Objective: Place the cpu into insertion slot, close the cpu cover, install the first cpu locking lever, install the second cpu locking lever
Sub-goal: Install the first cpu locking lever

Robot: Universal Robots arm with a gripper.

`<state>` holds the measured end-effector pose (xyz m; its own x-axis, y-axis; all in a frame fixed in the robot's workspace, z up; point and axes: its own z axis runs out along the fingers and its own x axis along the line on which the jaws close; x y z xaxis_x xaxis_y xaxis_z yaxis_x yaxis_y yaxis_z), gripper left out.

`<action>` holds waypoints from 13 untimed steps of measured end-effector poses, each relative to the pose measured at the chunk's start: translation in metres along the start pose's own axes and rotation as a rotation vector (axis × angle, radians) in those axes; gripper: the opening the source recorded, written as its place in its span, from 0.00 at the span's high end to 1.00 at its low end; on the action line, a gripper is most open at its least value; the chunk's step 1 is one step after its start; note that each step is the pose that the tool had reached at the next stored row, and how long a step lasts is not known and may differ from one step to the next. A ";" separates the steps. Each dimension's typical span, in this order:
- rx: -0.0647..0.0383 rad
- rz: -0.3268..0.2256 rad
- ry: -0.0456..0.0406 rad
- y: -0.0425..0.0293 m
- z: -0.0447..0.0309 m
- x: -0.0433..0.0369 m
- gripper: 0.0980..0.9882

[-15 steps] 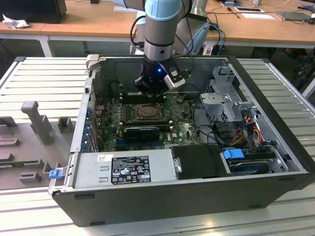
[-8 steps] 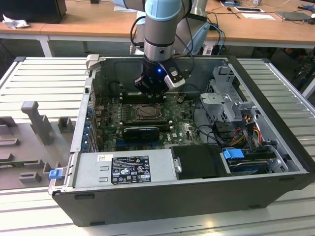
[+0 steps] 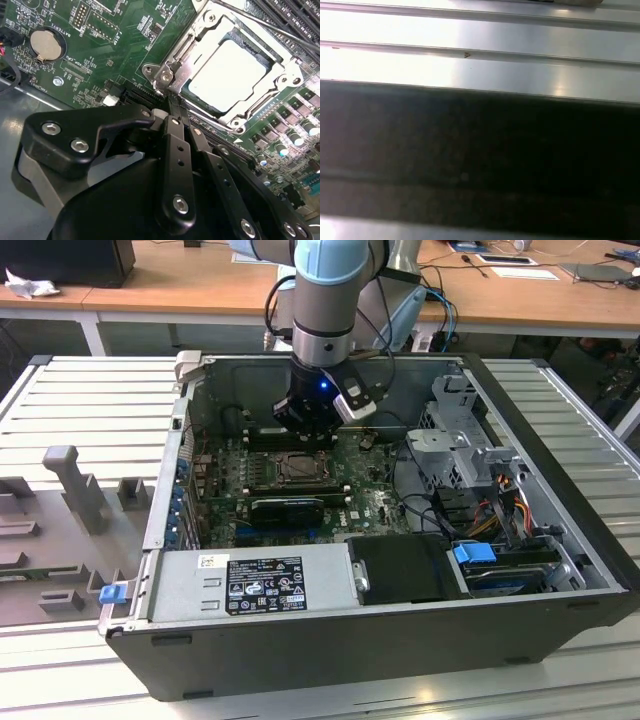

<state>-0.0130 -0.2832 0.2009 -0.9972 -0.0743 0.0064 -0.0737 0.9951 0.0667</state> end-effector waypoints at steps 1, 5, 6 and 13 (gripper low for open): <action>-0.001 0.000 -0.0004 0.0001 -0.0006 -0.0001 0.99; 0.000 0.000 -0.0002 0.0011 -0.0168 0.0000 0.99; 0.000 0.000 -0.0002 0.0011 -0.0170 0.0000 0.99; 0.000 0.000 -0.0001 -0.0022 -0.0173 0.0003 0.99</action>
<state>-0.0129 -0.2865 0.2180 -0.9972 -0.0746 0.0063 -0.0740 0.9950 0.0668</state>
